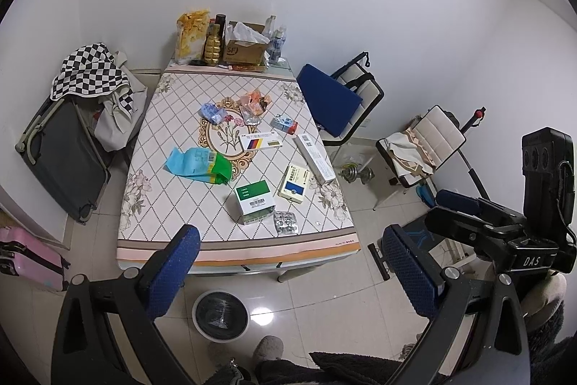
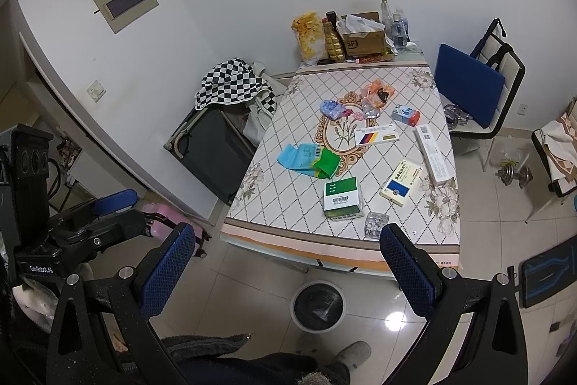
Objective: Collect trash
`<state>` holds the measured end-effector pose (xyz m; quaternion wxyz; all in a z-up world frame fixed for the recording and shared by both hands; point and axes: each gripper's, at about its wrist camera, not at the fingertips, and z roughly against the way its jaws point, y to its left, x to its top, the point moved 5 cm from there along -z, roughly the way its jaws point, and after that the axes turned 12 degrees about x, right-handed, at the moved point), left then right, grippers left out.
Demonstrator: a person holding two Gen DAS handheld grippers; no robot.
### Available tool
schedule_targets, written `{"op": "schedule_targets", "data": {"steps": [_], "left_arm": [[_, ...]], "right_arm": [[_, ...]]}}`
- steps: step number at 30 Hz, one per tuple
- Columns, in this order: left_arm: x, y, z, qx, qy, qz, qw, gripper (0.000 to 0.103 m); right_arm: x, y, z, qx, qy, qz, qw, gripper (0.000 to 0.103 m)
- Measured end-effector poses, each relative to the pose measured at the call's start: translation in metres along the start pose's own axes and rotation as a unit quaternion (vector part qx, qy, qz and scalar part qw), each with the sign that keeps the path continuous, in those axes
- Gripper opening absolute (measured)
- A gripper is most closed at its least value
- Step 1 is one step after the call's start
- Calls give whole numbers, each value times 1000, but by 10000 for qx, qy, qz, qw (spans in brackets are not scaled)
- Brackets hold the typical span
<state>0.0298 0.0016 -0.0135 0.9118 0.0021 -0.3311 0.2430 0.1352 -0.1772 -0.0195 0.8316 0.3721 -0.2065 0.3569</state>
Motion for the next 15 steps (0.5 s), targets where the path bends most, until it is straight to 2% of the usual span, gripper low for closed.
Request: {"op": "schedule_targets", "data": {"steps": [15], "left_arm": [[-1,2,-1,-23,-14,-6,10000,103]], "right_arm": [[0,4,-1,11,-3,21,10000,103]]}}
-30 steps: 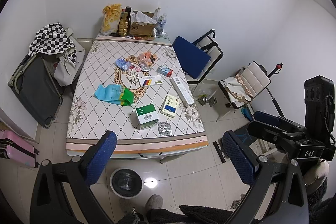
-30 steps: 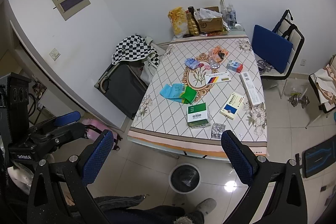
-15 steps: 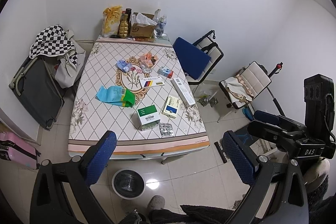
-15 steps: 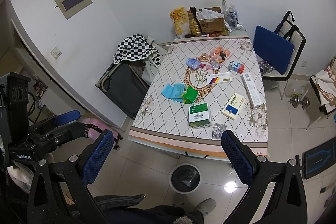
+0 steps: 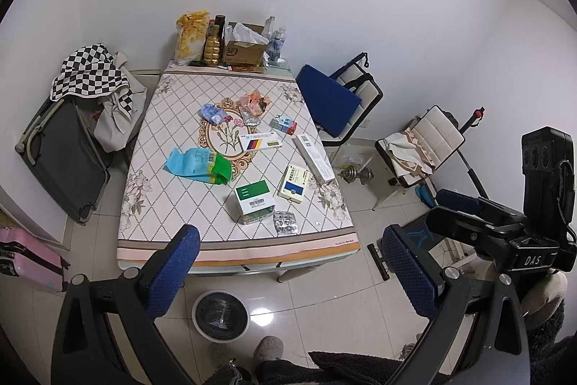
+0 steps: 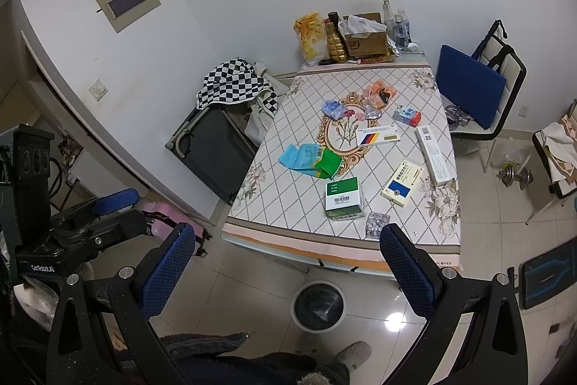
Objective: Collect trash
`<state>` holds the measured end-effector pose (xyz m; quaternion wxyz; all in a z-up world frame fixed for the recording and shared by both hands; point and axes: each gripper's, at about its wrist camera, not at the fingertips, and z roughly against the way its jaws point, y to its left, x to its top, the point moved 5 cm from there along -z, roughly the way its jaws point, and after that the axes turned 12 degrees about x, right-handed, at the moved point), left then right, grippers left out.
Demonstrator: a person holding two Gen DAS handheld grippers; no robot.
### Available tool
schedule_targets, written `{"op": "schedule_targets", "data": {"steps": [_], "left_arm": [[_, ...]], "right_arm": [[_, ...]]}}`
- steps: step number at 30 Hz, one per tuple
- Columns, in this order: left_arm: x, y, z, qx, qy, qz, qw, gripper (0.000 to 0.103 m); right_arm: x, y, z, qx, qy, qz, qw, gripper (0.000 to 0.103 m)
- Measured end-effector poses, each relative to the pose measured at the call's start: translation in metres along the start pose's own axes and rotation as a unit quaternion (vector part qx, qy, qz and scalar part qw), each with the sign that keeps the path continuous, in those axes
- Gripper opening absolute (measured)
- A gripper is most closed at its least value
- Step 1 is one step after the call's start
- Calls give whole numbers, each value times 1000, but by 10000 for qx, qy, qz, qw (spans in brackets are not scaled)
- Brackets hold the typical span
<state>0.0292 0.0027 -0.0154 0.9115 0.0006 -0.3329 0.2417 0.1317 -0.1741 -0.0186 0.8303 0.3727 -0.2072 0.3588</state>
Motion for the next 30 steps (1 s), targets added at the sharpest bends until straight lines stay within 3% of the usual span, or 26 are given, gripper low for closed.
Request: {"op": "schedule_targets", "data": {"steps": [30], "left_arm": [[-2,-2,-2,-125,-107,-3,9999,103]], "right_arm": [[-2,-1,3,6,10,-7,10000,103]]}}
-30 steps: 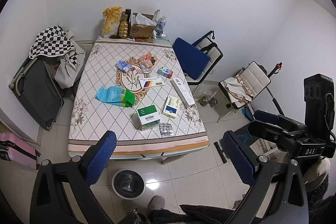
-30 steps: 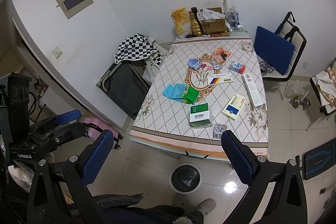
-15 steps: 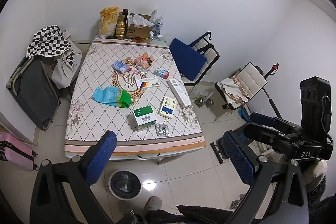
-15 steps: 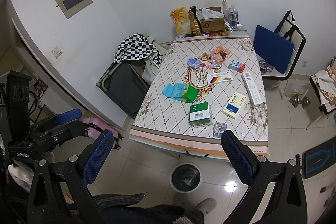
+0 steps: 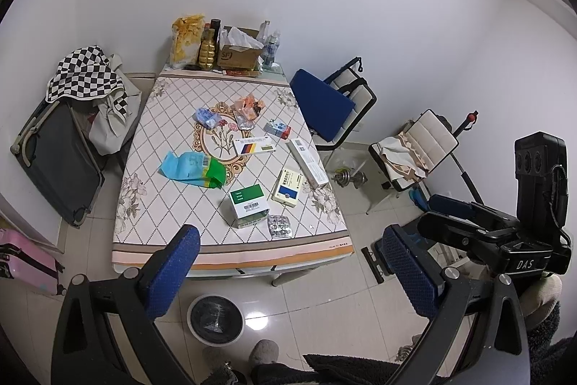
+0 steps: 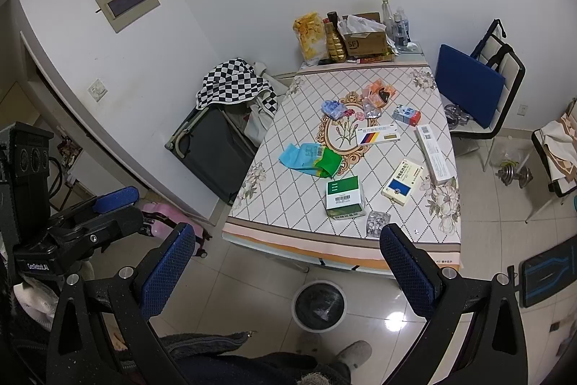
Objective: Collect trash
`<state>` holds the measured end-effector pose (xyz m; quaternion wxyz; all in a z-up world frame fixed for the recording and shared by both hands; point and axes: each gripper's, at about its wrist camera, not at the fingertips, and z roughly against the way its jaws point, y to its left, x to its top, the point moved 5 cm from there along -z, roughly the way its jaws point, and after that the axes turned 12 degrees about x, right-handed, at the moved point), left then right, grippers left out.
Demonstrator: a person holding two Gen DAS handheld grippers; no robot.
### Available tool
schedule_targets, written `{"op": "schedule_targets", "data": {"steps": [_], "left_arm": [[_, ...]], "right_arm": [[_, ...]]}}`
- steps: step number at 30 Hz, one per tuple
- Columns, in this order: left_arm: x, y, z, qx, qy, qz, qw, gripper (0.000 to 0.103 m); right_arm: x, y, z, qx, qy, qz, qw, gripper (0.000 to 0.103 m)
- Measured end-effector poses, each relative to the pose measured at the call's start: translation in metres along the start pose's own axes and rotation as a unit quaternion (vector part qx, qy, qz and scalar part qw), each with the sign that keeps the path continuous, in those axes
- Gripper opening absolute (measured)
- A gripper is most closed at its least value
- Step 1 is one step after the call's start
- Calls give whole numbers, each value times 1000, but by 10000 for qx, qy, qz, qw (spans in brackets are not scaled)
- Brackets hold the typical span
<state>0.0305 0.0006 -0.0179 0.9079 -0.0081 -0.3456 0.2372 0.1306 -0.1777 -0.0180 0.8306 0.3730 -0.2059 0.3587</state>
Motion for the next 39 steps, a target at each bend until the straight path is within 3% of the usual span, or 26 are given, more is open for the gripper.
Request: {"op": "schedule_targets", "data": {"steps": [11,16,19,21,23,25,29,31,36,39], "left_arm": [[-1,2,0,10,-2,-11,10000,103],[4,8,-29,781,-115,-335,9963,103],[8,12,-73,1450,-99,-748,9865,103],[4,16,-104,1700,8,-1021,9801,103],[0,16,-142,1853,228,-1245,9745,103],[-6,16,-190,1824,716,-1244,9727,103],[-19,21,-269,1338,1836,-384,9731,103],[-22,19,-308,1250,2241,3,9665,103],[-31,12,-395,1364,2990,855,9406,103],[-34,10,-432,1581,3257,980,9270,103]], "right_arm": [[-1,0,1,-24,-15,-25,10000,103],[-2,-12,-5,-426,-200,-360,9982,103],[-6,-40,-13,-859,-242,-770,9930,103],[-10,-66,-23,-1222,-183,-1055,9867,103],[-14,-95,-35,-1494,-93,-1303,9801,103],[-17,-128,-48,-1793,13,-1475,9727,103],[-17,-206,-82,-2126,362,-1851,9588,103],[-12,-244,-104,-2141,539,-1990,9548,103],[15,-339,-175,-2149,1062,-1975,9505,103],[35,-382,-220,-2140,1372,-1860,9491,103]]}}
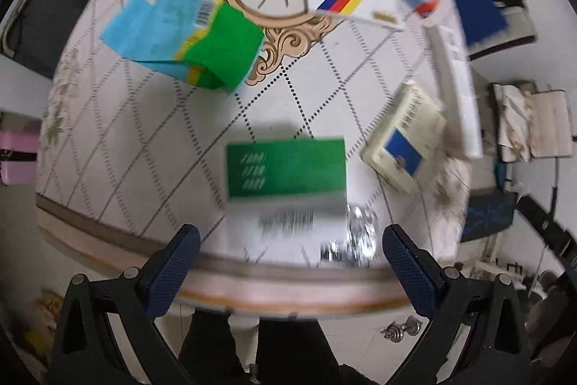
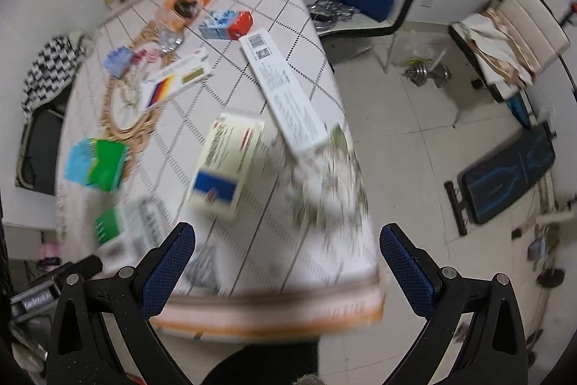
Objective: Collect trash
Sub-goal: 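Grasp the green-white medicine box with the left gripper while the right grasps the white tube box, then carry both held boxes off the table toward the trash bin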
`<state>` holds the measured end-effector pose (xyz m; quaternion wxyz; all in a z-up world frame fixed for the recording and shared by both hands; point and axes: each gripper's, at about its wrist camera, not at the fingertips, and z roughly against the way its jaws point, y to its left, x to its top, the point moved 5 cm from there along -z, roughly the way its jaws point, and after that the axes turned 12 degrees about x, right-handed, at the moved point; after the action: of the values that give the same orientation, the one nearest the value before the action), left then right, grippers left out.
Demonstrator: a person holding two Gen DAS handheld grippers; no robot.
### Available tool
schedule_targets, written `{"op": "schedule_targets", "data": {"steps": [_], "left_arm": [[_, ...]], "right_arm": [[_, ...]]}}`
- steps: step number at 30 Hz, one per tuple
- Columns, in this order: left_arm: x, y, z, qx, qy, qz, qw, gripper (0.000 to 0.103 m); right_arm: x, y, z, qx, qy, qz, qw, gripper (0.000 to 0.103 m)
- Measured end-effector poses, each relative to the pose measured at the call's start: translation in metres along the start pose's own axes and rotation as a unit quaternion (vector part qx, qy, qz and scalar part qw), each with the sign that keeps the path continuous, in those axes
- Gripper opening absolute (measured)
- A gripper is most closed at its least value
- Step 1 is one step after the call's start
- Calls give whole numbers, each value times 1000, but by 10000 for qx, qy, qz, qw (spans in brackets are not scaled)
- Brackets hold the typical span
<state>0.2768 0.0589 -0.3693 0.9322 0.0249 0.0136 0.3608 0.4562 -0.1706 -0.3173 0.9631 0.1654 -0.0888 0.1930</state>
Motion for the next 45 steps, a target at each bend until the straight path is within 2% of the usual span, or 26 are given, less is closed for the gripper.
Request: {"op": "schedule_targets", "data": {"steps": [3,4,5,7,11,13,14,17,24,26,27,30,32,33,38,40,43,45], "left_arm": [[12,-7,-25,208,262,113,9994,100],[12,-9,-30,239,319,174,9991,90],[12,-9,-34,258,371,230,9987,86],[14,-11,-32,274,272,289,9988,86],[17,-15,-23,606,4,139,9981,85],[18,-14,-17,820,-120,80,9965,85],[19,-14,-13,928,-190,35,9955,85],[17,-15,-4,1093,-306,-77,9935,85],[8,-20,8,1148,-321,-199,9927,86],[6,-22,11,1159,-311,-211,9926,86],[5,-23,14,1168,-319,-223,9924,86],[11,-32,11,1213,-395,-296,9914,85],[5,-37,21,1240,-476,-307,9907,85],[8,-26,18,1235,-513,-307,9905,85],[-11,-32,44,1262,-756,-352,9885,85],[-6,-44,42,1278,-868,-371,9873,85],[-17,-46,59,1216,-1064,-398,9861,85],[0,-34,51,1151,-1194,-440,9852,85]], "right_arm": [[42,-7,-47,-203,211,221,9993,103],[55,-9,-60,-238,273,266,9990,103],[64,-10,-70,-259,315,303,9987,103],[83,-12,-93,-354,339,384,9981,103],[111,-16,-137,-427,530,346,9971,86],[117,-19,-151,-346,638,283,9970,71],[118,-21,-157,-334,706,265,9966,59],[110,-28,-154,-258,724,169,9969,55],[28,-48,-132,-70,1288,-170,9915,55],[16,-49,-133,-13,1330,-247,9908,56],[14,-47,-135,-41,1295,-189,9914,59],[12,-42,-140,-406,1117,185,9927,59],[10,-40,-141,-505,1032,275,9930,57],[10,-39,-139,-467,949,226,9941,51],[3,-40,-126,-451,750,161,9960,50],[-2,-38,-119,-386,645,135,9971,50],[-10,-29,-104,-223,443,141,9987,50],[-17,-19,-90,-112,299,208,9993,49]]}}
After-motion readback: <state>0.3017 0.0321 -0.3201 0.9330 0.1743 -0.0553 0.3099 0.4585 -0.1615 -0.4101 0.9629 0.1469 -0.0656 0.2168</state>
